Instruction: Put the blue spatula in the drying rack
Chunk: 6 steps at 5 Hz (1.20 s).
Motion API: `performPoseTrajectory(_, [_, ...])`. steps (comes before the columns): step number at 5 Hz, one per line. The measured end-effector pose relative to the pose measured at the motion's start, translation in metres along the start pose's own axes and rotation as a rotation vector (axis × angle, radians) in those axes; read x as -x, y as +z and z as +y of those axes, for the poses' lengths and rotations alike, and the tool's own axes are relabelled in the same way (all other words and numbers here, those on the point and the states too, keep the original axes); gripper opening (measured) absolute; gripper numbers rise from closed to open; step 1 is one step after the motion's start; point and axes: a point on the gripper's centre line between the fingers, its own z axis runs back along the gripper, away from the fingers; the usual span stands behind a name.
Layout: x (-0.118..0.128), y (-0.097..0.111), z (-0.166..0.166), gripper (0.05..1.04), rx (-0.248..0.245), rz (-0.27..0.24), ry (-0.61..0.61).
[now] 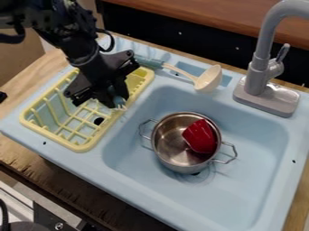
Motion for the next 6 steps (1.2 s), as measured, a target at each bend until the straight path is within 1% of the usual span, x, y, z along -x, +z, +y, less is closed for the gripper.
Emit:
performPoseTrajectory(1, [-0.004, 0.001, 0.001, 0.533, -0.024, -0.008, -0.011])
performPoseTrajectory(2, [-0.005, 0.002, 0.002, 0.833, -0.038, 0.001, -0.039])
performPoseTrajectory(3, [-0.006, 0.004, 0.001, 1.009, -0.044, 0.007, -0.039])
performPoseTrajectory(4, [-0.006, 0.004, 0.001, 1.001, -0.05, 0.014, -0.031])
performPoseTrajectory(5, [-0.003, 0.008, 0.006, 1.001, -0.095, 0.042, -0.024])
performPoseTrajectory(6, [-0.002, 0.025, 0.001, 1.001, -0.166, 0.055, -0.046])
